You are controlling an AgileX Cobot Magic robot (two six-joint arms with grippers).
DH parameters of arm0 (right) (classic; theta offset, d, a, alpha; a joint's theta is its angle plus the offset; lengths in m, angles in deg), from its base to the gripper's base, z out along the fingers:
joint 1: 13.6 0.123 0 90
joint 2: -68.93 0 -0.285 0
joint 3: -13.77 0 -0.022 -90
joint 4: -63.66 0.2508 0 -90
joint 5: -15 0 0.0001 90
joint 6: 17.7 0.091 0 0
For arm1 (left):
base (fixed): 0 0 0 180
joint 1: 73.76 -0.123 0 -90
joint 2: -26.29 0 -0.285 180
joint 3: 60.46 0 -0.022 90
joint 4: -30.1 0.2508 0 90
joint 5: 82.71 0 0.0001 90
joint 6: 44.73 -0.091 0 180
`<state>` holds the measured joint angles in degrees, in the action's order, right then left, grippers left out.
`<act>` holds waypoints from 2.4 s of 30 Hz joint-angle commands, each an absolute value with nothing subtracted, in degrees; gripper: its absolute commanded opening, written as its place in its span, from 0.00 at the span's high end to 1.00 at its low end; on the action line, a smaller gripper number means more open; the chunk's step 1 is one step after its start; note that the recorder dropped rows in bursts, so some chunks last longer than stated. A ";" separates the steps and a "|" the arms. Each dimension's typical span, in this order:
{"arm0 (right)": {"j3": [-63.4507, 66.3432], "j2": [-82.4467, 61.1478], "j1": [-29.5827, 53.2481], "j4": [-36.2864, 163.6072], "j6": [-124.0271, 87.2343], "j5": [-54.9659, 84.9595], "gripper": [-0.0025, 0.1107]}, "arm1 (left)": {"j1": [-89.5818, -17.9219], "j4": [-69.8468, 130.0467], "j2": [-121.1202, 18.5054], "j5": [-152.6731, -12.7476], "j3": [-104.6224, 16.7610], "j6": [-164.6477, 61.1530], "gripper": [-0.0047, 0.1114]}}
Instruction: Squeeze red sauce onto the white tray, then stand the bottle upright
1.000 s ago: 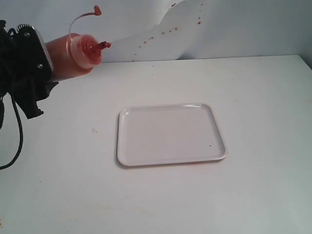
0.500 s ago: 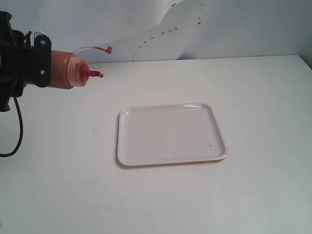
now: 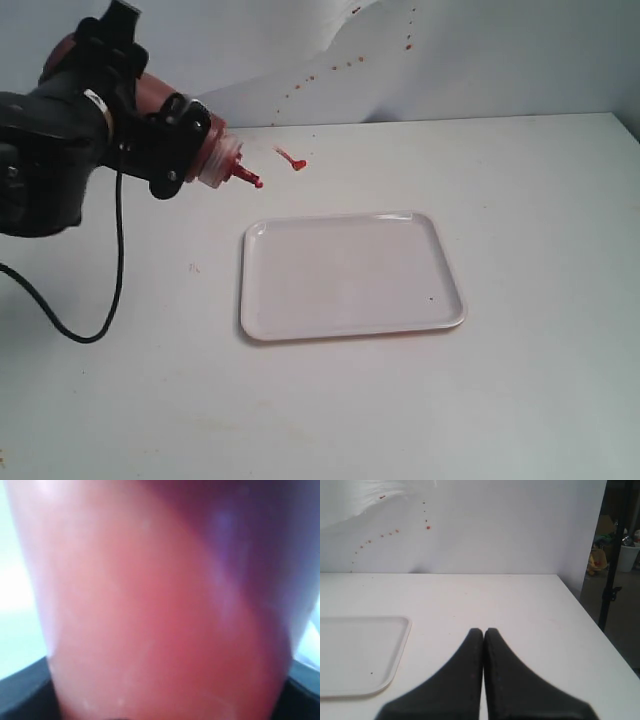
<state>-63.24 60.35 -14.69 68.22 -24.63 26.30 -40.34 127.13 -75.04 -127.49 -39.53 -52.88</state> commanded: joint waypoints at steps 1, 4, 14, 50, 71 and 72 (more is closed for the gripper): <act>-63.45 60.15 -14.91 68.54 -24.79 26.28 0.98 | -37.01 130.05 -77.67 -132.48 -40.55 -50.85 0.96; -63.45 60.15 -14.91 68.54 -24.79 26.28 0.98 | -35.04 130.05 -79.17 -132.48 -40.55 -50.85 0.96; -63.45 60.15 -14.91 68.54 -24.66 26.28 0.98 | -32.43 130.05 -81.73 -135.55 -40.76 -55.31 0.96; -63.45 60.15 -14.91 91.52 -20.65 12.18 0.98 | -32.43 130.05 -81.73 -121.56 -49.53 -71.18 0.96; -46.30 54.15 -14.91 80.42 -21.43 29.79 0.98 | -32.43 130.05 -81.73 -121.68 -49.53 -70.44 0.96; -43.29 50.85 -14.91 78.33 -21.96 33.02 0.98 | -32.43 130.05 -81.73 -121.68 -49.53 -70.44 0.96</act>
